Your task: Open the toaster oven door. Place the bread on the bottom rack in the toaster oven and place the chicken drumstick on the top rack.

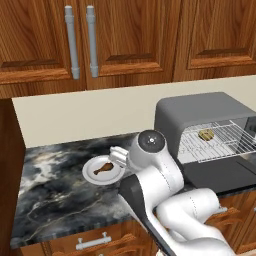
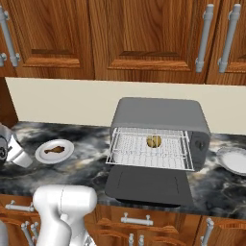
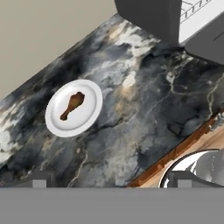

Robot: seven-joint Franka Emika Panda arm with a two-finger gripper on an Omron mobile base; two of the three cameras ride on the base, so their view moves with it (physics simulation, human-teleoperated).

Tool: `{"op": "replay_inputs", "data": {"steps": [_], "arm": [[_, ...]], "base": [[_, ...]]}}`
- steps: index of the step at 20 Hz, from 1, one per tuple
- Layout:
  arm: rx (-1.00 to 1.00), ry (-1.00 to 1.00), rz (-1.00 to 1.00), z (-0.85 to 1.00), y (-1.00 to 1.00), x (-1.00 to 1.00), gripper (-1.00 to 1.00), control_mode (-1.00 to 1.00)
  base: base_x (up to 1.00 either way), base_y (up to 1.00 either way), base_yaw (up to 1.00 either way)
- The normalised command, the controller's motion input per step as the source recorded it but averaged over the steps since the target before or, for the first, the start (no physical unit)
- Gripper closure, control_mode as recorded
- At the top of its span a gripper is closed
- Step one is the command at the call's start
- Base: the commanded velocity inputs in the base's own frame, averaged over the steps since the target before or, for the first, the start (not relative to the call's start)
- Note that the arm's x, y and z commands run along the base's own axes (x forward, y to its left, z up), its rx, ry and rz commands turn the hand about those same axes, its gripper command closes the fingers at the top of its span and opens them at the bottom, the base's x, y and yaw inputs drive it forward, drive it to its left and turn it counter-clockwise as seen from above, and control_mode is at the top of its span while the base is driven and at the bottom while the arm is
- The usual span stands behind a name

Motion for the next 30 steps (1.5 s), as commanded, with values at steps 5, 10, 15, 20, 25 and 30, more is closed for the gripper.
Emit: {"op": "replay_inputs", "data": {"steps": [5, 10, 15, 20, 25, 30], "arm": [[0.12, -0.06, -0.18, -0.05, 0.14, 0.17, -1.00, -1.00], [0.02, 0.00, -0.11, 0.02, 0.04, 0.30, -1.00, -1.00], [0.00, 0.04, -0.03, 0.02, 0.00, 0.35, -1.00, -1.00], [0.00, 0.15, 0.00, 0.02, 0.00, 0.31, -1.00, -1.00], [0.01, 0.12, 0.00, -0.04, -0.01, 0.12, -1.00, -1.00], [0.00, 0.01, 0.00, -0.14, 0.00, 0.08, -1.00, -1.00]], "base": [[0.00, 0.00, 0.00], [0.00, 0.00, 0.00], [0.00, 0.00, 0.00], [0.00, 0.00, 0.00], [0.00, 0.00, 0.00], [0.00, 0.00, 0.00]]}}
